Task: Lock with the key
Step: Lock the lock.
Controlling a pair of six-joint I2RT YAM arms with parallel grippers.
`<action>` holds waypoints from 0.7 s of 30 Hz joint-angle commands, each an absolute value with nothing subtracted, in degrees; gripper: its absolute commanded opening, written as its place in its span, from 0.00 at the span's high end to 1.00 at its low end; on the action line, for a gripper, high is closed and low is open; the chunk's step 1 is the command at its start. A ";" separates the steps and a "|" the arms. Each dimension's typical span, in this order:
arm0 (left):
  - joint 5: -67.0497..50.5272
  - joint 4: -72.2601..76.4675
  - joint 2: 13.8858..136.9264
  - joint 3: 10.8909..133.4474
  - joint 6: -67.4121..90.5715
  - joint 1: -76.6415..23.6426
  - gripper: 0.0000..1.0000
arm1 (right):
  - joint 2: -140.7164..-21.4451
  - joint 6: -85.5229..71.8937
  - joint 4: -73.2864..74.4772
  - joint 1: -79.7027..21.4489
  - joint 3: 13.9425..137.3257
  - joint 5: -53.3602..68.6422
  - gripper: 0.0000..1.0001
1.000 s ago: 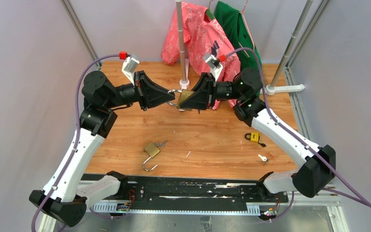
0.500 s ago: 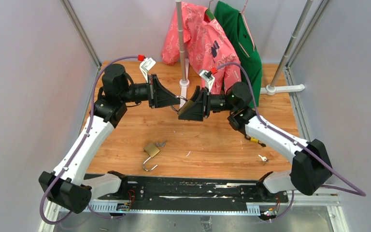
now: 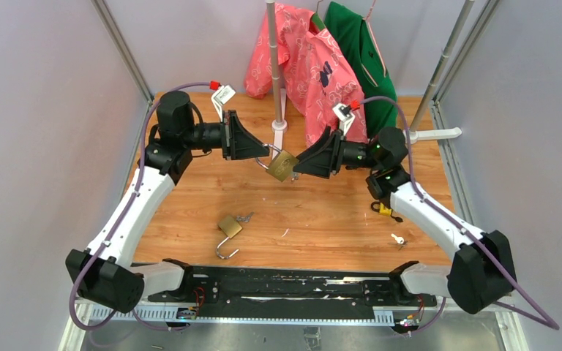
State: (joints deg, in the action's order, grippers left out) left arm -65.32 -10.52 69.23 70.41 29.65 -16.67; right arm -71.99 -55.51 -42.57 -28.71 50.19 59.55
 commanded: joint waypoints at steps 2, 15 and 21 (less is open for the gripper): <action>-69.69 -8.49 69.53 74.95 29.22 -16.26 1.00 | -69.23 -49.57 -36.05 -25.84 49.48 62.95 0.30; -69.74 -6.42 70.88 75.81 30.94 -16.26 1.00 | -74.01 -50.51 -42.04 -26.10 47.46 67.25 0.63; -69.57 -6.43 70.78 75.46 31.05 -16.26 1.00 | -75.55 -54.50 -47.54 -26.19 48.22 67.47 0.68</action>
